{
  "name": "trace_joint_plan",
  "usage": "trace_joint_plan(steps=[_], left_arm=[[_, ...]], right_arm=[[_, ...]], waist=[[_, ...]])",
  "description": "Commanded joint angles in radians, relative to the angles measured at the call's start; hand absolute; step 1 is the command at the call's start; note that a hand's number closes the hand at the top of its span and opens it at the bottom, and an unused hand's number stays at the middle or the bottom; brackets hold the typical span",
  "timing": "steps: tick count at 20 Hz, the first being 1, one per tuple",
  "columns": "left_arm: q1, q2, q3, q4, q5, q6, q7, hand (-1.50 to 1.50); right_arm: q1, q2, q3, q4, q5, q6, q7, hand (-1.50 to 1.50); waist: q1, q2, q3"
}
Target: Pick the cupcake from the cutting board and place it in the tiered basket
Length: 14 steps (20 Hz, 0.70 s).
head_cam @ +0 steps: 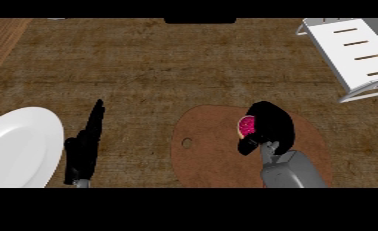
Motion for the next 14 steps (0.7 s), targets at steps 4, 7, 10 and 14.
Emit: trace_joint_plan(steps=[4, 7, 10, 14], left_arm=[[0.051, 0.007, 0.018, 0.031, 0.007, 0.002, 0.007, 0.0], [0.052, 0.02, 0.012, -0.014, 0.013, -0.013, 0.046, 0.0], [0.027, -0.004, 0.001, -0.001, 0.009, -0.006, 0.058, 0.0], [0.02, -0.011, -0.001, 0.021, -0.009, 0.002, 0.043, 0.0]], right_arm=[[0.079, -0.157, -0.331, 0.051, -0.008, -0.067, 0.091, 1.5], [0.104, -0.179, -0.407, 0.078, 0.039, -0.113, 0.122, 1.5], [0.094, -0.219, -0.521, 0.046, 0.03, -0.161, 0.09, 1.5], [0.057, -0.199, -0.583, -0.103, 0.059, -0.2, 0.127, 1.5]], waist=[[-0.034, 0.016, -0.002], [-0.017, 0.013, -0.001], [-0.02, 0.012, -0.002], [-0.023, 0.008, -0.003]])
